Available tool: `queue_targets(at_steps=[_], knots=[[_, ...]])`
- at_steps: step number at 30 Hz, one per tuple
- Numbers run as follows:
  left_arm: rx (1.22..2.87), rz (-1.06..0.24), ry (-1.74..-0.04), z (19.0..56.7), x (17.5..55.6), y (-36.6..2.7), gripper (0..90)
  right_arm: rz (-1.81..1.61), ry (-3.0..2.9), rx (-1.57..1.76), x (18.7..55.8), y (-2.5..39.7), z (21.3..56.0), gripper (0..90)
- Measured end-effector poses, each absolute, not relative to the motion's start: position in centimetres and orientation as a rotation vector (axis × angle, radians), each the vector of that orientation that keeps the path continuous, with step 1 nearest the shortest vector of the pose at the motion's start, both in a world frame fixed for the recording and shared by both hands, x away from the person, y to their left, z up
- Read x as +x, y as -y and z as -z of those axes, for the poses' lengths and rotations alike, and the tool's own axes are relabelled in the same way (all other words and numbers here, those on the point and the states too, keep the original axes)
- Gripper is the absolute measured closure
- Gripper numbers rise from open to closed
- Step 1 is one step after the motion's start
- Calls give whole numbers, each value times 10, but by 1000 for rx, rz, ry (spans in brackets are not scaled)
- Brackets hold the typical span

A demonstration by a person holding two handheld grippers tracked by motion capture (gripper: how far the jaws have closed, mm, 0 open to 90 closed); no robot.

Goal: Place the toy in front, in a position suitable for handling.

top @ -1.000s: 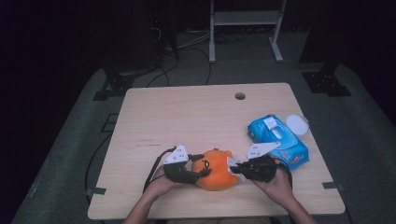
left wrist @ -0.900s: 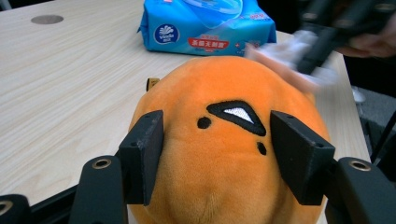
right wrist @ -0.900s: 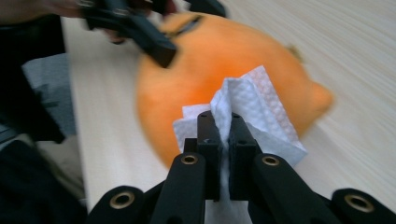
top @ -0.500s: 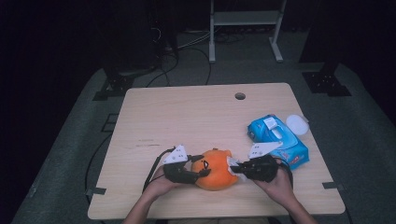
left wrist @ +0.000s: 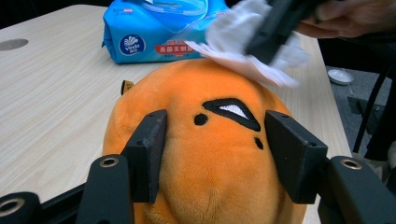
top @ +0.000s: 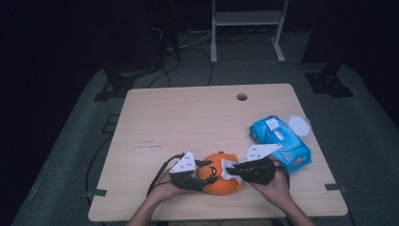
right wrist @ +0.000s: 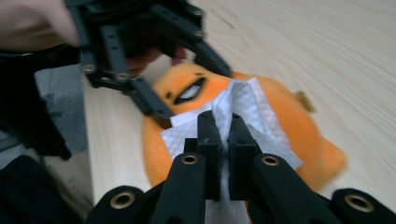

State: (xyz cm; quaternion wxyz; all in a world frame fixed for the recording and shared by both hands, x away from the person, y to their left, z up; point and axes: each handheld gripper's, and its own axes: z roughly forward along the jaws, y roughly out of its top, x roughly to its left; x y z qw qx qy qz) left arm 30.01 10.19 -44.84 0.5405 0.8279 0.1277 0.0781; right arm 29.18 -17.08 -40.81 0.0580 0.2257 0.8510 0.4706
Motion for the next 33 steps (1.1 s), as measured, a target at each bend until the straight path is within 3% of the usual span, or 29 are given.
queue_targets(at_steps=[7,13,18,24,29,33], knots=[[1929,-126,-365,439,308,-114,348,-1322,-2598,731,295,185,418,858],[1978,-141,-307,442,302,-105,443,-1389,-2621,663,289,174,411,856],[1988,-146,-210,441,293,-97,458,-1410,-2569,685,294,176,405,857],[1929,-128,-307,435,301,-104,353,-1385,-2613,701,293,179,412,857],[1958,-140,-270,440,296,-96,459,-1421,-2637,608,282,166,405,858],[1986,-161,-194,438,288,-91,482,-1418,-2597,607,285,162,399,858]])
